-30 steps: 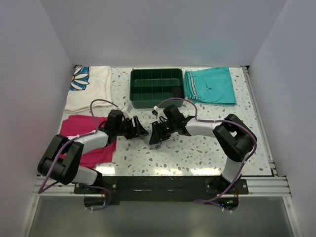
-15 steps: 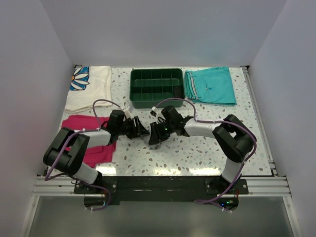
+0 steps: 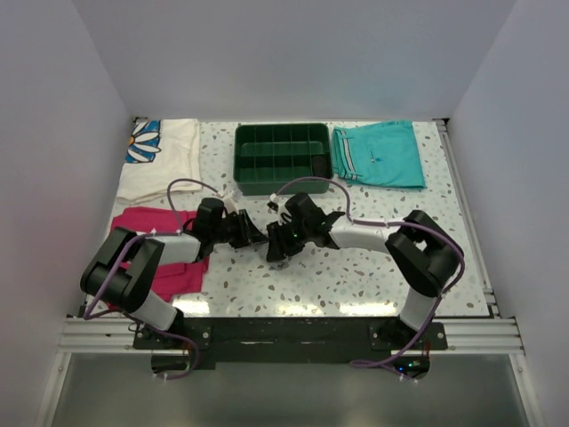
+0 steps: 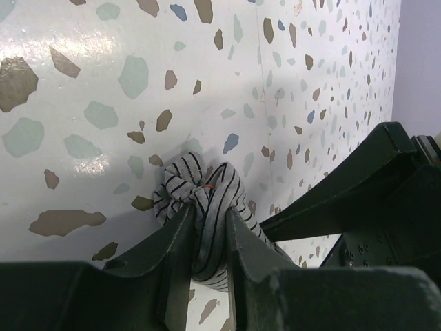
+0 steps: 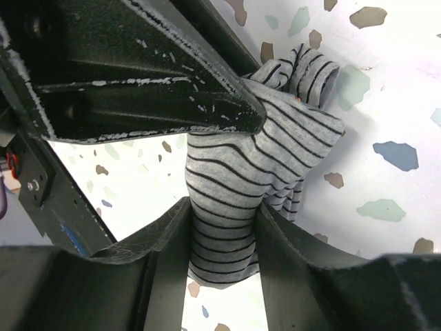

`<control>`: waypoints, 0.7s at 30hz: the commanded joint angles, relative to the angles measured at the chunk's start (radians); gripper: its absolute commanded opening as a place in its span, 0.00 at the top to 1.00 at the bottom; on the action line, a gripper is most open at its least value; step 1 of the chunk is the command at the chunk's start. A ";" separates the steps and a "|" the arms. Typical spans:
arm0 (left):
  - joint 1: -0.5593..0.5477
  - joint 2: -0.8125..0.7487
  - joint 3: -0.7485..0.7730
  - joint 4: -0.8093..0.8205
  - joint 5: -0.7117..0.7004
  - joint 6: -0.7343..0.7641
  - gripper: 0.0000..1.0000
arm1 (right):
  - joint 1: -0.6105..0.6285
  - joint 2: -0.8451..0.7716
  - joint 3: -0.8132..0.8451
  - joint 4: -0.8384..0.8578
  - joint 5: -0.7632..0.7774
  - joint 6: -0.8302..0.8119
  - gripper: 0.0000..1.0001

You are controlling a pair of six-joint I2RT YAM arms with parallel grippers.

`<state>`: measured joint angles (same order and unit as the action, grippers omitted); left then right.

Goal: Roll the underwear
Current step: Place the underwear in the storage box.

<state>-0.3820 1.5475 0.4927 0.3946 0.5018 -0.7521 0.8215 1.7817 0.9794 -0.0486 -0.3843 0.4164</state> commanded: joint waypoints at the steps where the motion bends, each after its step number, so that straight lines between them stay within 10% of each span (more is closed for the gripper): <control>1: -0.008 0.029 -0.014 -0.042 -0.048 0.034 0.79 | 0.024 -0.025 -0.039 -0.138 0.136 -0.010 0.51; 21: -0.026 0.071 0.073 -0.118 0.020 0.126 0.76 | 0.153 -0.090 0.183 -0.353 0.436 -0.223 0.32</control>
<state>-0.4004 1.5894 0.5499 0.3565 0.5423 -0.6880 0.9463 1.6840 1.0908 -0.3534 -0.0444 0.2604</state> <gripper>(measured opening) 0.243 0.670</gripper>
